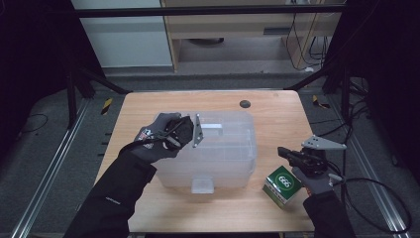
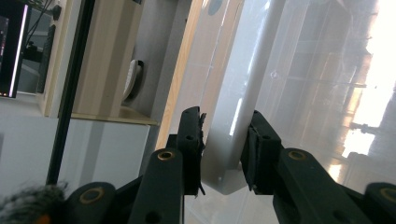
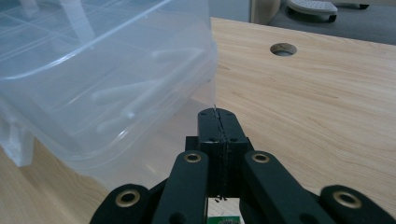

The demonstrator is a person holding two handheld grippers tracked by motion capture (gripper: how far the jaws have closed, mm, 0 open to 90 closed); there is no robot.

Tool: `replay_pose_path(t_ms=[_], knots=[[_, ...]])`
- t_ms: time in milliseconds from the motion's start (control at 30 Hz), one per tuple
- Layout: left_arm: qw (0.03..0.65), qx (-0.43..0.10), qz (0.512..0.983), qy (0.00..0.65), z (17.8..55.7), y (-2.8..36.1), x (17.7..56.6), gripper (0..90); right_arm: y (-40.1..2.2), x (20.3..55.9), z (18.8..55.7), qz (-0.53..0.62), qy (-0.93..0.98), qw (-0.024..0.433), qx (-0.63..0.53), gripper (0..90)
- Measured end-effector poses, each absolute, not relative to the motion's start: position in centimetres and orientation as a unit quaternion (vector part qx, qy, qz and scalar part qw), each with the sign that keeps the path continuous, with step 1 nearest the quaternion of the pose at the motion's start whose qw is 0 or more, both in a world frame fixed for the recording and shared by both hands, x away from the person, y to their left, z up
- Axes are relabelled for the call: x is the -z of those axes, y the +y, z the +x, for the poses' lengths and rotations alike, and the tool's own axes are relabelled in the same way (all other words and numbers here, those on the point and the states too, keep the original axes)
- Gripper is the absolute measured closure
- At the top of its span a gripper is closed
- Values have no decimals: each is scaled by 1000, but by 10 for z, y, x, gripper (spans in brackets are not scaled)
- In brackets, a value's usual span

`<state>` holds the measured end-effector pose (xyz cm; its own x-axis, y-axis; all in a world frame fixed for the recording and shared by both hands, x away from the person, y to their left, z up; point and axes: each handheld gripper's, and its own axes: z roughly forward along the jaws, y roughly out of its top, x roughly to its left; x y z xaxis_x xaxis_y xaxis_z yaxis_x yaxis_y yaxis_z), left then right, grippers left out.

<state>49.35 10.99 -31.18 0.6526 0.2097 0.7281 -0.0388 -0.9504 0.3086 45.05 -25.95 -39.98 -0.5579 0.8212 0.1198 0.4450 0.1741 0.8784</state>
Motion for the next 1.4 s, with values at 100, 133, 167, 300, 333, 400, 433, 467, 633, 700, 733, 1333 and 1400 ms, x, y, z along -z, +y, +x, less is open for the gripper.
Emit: replay_pose_path(t_ms=[100,133,167,300,333,400,433,467,633,700,733,1333,1400], knots=[[151,-413,897,49,495,111,311,704,-256,398,449,424,743,194,-481,900],[153,-415,896,49,495,111,310,703,-256,398,449,422,743,194,-481,900],[156,-415,895,52,496,111,309,702,-255,398,448,421,744,193,-481,900],[162,-418,892,58,499,111,307,699,-251,397,447,418,746,189,-483,900],[162,-420,891,59,500,111,307,698,-250,398,447,417,747,187,-483,900],[163,-421,890,63,501,111,305,697,-248,398,447,415,749,185,-483,900],[164,-423,889,65,503,111,304,696,-247,398,447,414,749,184,-483,900],[168,-422,888,70,504,111,304,694,-245,398,447,412,750,182,-484,900],[178,-423,884,83,511,112,300,689,-241,399,446,406,752,175,-488,900],[180,-424,883,87,514,112,299,687,-240,400,446,407,752,169,-490,900],[181,-424,883,89,515,112,298,686,-239,401,446,407,752,166,-491,900],[207,-420,875,121,533,114,292,673,-218,406,445,383,756,137,-513,900],[207,-419,876,122,534,114,291,672,-216,405,445,379,755,130,-519,900]])
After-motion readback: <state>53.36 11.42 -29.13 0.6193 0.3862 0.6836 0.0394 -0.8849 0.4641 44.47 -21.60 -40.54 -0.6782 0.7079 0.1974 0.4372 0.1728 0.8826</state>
